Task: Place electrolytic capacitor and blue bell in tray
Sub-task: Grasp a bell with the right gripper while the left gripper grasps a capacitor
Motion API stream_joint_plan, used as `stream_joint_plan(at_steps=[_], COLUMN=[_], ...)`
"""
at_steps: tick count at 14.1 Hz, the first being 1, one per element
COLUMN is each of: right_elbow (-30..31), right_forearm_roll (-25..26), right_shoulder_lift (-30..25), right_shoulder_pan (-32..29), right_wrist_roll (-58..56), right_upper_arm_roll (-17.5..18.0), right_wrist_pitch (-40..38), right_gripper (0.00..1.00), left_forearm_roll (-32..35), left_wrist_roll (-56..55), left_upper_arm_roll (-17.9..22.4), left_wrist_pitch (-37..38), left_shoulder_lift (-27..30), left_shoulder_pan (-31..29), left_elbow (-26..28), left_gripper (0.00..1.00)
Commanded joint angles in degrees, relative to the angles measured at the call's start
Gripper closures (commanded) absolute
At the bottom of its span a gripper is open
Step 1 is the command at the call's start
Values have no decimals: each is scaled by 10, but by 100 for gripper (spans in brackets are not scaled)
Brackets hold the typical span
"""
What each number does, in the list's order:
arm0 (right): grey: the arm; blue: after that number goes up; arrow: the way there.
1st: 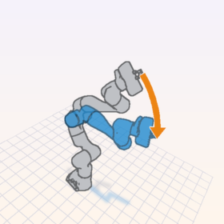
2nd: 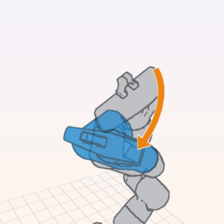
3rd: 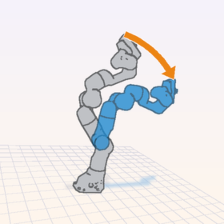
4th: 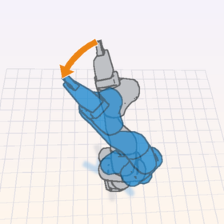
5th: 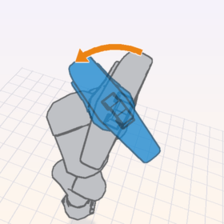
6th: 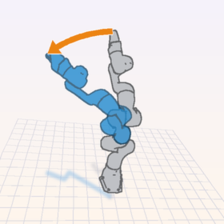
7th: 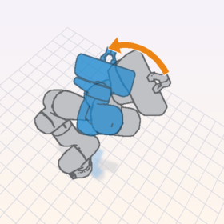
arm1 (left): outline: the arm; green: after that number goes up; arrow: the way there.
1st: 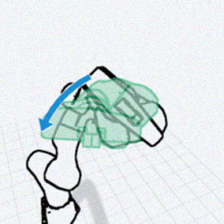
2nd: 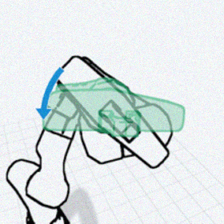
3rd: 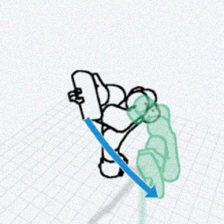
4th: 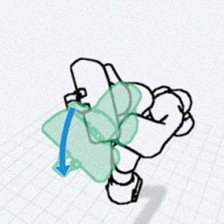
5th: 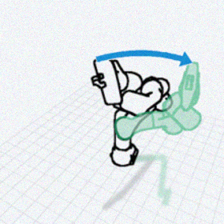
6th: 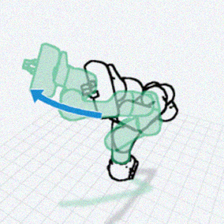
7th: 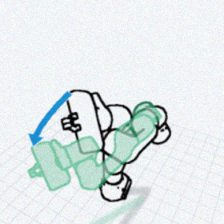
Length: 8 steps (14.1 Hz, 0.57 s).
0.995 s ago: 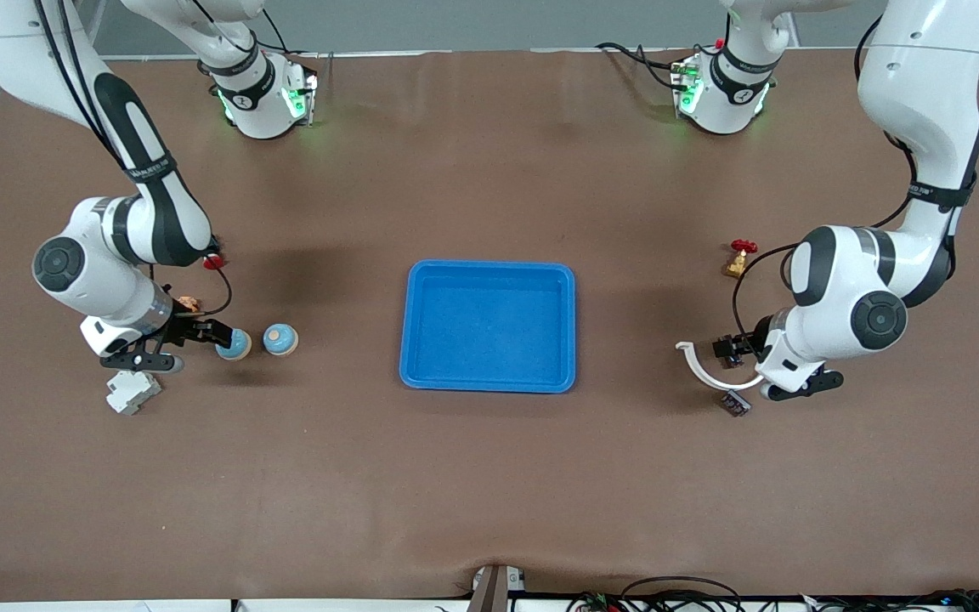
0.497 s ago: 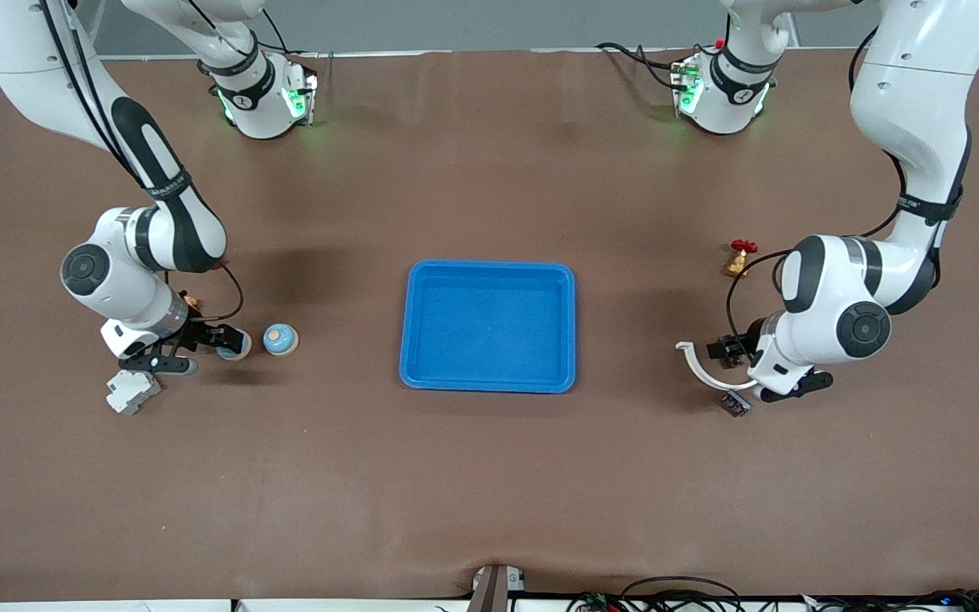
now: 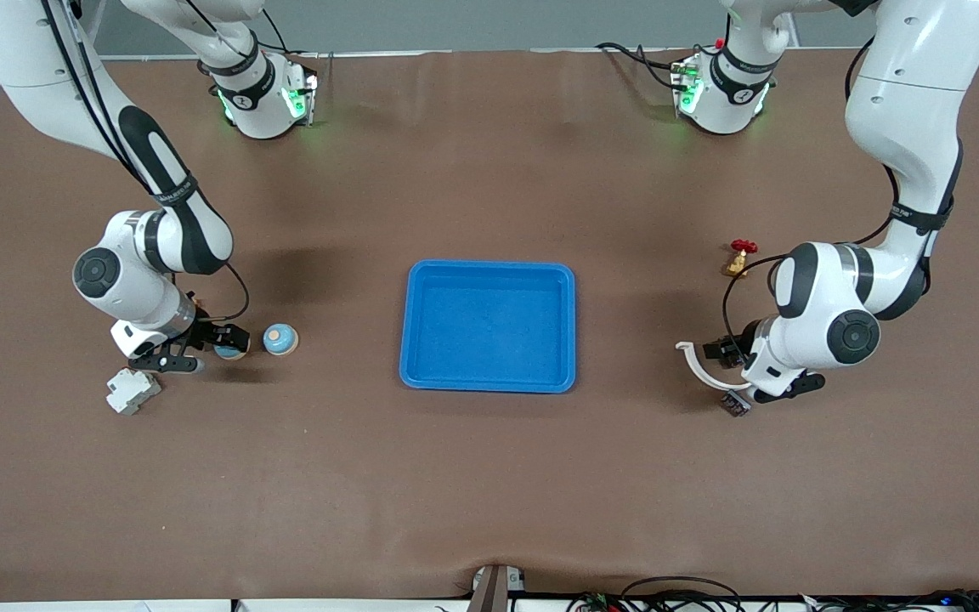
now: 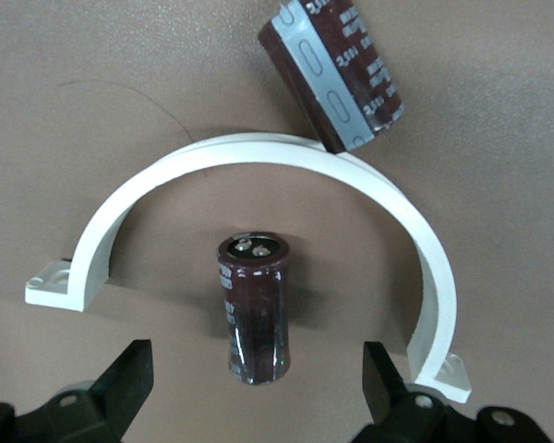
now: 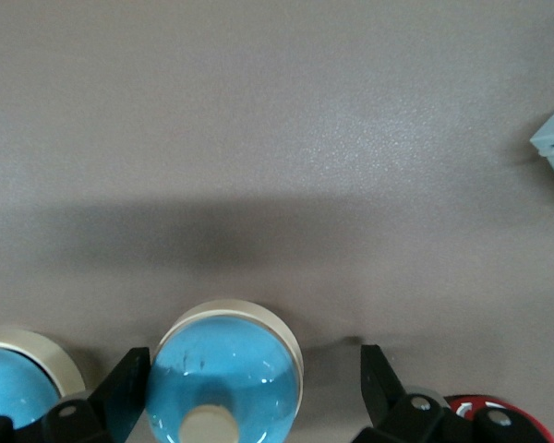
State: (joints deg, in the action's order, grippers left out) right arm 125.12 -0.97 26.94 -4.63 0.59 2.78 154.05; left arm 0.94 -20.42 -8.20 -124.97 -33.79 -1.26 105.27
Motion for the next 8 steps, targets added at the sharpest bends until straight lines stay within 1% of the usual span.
stream_joint_plan(at_steps=[1,4,5,6,7,8], right_elbow=[8,8,9,9,9,8], right_forearm_roll=[4,4,4,4,4,4], right_shoulder_lift=[-4,0,0,0,-1,-3], right_shoulder_pan=[-10,-11,-9,-9,-9,-9], right_wrist_roll=[-5,-5,-8,-12,-13,-13], right_upper_arm_roll=[7,7,7,7,7,7], right_wrist_pitch=[6,6,4,0,-2,-5], right_gripper=[0,0,20,71,100,100], left_forearm_roll=[15,14,14,14,14,14], left_wrist_roll=[-13,-15,-15,-16,-16,-16], left_upper_arm_roll=[0,0,0,0,0,0], left_wrist_pitch=[-1,-1,-2,-2,-2,-1], left_shoulder_lift=[-10,-22,-24,-24,-25,-25], left_shoulder_pan=[1,1,1,1,1,1], left_elbow=[-16,-25,-28,-28,-28,-28], left_gripper=[0,0,0,2,16,26])
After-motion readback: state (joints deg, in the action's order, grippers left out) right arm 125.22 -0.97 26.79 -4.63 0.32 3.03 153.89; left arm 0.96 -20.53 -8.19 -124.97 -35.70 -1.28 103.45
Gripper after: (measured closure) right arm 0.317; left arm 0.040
